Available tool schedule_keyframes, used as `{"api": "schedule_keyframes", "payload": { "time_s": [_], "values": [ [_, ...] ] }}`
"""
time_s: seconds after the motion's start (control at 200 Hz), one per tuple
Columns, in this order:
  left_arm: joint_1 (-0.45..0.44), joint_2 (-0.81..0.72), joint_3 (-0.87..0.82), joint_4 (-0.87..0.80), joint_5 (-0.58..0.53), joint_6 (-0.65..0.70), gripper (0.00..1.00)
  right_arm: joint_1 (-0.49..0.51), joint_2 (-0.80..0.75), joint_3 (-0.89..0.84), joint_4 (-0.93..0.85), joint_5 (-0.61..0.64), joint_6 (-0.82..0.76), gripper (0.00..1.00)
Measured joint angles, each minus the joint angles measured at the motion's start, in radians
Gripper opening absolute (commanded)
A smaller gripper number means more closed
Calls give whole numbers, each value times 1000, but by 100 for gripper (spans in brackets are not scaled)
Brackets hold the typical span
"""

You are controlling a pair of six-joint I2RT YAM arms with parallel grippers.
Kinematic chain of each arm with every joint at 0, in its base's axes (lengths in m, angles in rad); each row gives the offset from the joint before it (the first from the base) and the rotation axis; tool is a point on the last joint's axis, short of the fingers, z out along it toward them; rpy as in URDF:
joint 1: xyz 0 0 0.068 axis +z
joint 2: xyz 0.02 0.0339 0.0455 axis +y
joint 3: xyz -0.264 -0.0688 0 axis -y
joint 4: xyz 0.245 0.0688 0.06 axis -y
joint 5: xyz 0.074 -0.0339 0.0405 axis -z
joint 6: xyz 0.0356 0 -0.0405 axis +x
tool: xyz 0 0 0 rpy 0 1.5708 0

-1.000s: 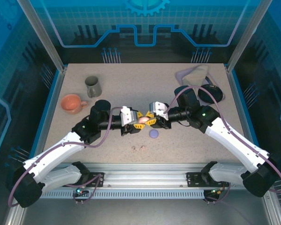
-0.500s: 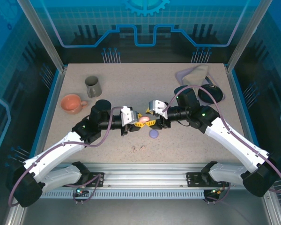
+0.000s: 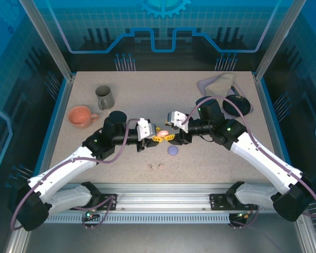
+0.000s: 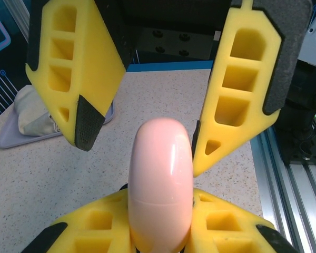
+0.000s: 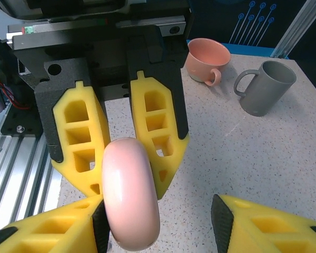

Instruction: Insert the wireless bluetooth earbuds into the charging case

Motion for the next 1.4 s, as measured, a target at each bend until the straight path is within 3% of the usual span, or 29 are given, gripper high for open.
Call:
{"api": "schedule_keyframes", "payload": {
  "time_s": [0.8, 0.965, 1.07, 1.396],
  "values": [
    [-12, 11, 13, -31, -5, 13, 9, -53, -44, 0, 11, 66, 26, 57],
    [-13, 11, 13, -31, -6, 13, 9, -59, -60, -2, 8, 54, 29, 73],
    [-13, 11, 13, -24, -12, 8, 9, -71, -114, -28, 10, 47, 43, 99],
    [-2, -29, -63, 45, -111, -70, 6, -85, -264, -108, 1, 119, 167, 100]
  ]
}}
